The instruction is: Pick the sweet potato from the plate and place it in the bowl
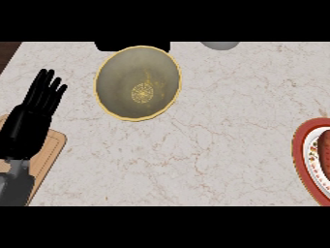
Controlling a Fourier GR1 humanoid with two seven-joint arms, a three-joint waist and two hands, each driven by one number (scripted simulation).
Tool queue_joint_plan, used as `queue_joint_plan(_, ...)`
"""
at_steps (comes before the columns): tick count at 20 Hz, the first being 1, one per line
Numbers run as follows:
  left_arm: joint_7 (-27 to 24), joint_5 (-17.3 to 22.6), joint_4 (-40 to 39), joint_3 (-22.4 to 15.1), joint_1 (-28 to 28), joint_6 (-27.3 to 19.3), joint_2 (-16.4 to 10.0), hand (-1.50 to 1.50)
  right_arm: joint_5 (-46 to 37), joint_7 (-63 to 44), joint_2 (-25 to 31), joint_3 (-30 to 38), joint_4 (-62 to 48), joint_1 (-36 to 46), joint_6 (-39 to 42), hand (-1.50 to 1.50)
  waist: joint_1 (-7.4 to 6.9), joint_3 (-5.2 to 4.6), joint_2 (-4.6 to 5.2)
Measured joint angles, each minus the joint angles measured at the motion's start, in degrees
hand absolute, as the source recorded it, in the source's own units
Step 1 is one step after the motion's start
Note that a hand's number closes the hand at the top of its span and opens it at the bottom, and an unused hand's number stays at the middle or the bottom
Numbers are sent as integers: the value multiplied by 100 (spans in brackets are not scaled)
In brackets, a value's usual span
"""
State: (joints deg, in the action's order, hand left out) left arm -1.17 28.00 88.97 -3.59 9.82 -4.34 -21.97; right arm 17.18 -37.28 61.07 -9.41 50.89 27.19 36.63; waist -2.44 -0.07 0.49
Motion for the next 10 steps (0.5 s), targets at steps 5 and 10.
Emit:
queue_joint_plan(5,91,-49,106,165,-139,52,16,0,-247,-435,-460,67,-433,603,198,-150,101,3,-25)
queue_joint_plan(10,105,-217,280,242,-342,81,136,0,-408,-498,-722,313,-383,486,201,-150,185,6,-44)
